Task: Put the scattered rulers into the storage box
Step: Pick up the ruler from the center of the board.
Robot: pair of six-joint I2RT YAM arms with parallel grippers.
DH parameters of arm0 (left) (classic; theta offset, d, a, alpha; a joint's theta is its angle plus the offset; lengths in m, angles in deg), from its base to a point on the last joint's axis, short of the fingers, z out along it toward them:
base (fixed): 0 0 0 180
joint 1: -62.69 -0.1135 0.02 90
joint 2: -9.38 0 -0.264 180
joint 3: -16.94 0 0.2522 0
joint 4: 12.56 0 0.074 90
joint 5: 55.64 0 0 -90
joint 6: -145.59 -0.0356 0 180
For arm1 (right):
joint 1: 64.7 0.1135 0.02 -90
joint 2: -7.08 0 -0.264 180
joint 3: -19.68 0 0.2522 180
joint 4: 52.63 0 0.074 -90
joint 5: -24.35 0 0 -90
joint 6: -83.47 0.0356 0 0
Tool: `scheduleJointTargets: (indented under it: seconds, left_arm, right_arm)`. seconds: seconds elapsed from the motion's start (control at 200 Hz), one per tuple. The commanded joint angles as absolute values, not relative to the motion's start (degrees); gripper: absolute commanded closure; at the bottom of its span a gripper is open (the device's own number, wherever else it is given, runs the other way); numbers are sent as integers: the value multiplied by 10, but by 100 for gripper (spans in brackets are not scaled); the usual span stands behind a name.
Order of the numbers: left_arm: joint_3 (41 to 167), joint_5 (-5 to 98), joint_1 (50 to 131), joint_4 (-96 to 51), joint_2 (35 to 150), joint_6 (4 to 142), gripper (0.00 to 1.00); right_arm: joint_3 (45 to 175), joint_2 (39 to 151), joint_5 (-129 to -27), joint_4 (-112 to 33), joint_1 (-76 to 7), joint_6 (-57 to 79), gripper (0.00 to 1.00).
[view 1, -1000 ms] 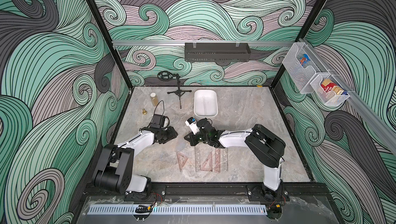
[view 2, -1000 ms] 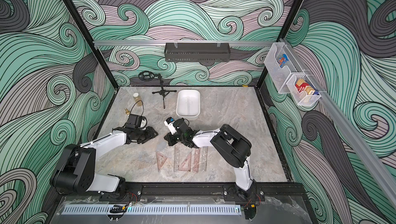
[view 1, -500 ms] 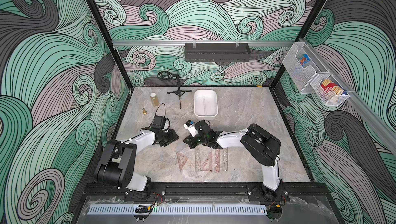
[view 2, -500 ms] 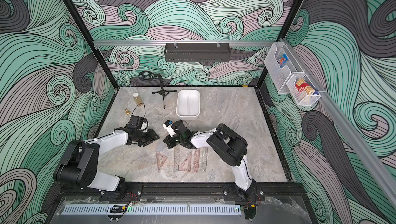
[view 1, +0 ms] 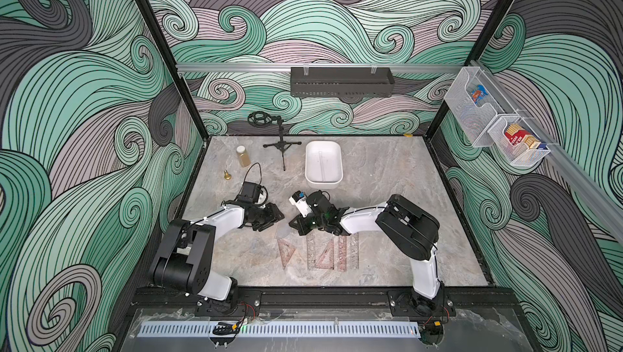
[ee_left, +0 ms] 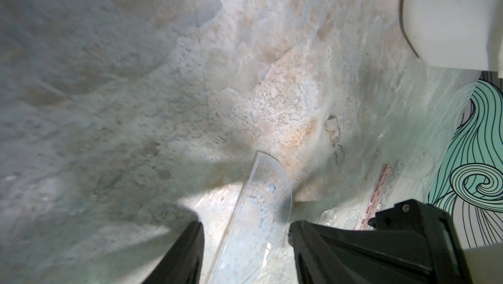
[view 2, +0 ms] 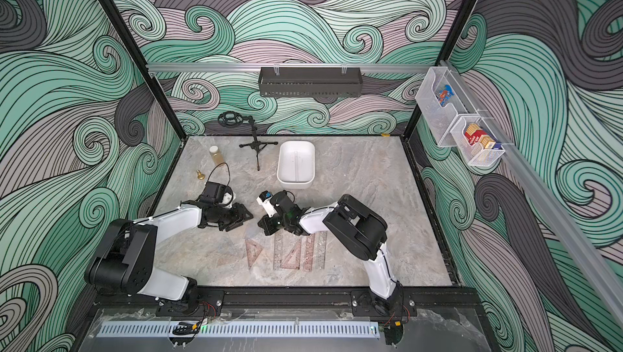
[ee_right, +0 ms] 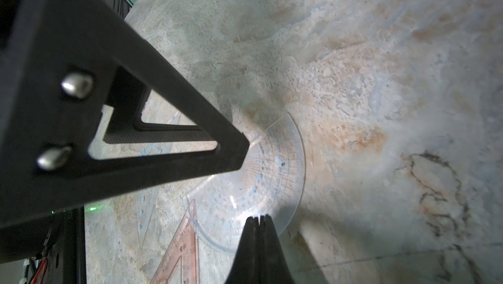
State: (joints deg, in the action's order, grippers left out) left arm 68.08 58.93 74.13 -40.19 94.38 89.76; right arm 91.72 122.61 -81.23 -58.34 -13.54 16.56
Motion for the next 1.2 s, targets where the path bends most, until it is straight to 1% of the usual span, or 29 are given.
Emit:
scheduleJointTargets:
  seconds: [0.0, 0.745, 1.191]
  left_arm:
    - [675, 583, 739, -436, 969, 899, 43]
    - [666, 587, 746, -426, 993, 904, 43]
    - [661, 587, 737, -391, 1012, 919, 45]
  right_arm:
    - [913, 1238, -821, -590, -132, 160, 100]
    - [897, 1251, -816, -592, -132, 160, 100]
    - [932, 1262, -813, -593, -149, 150, 100]
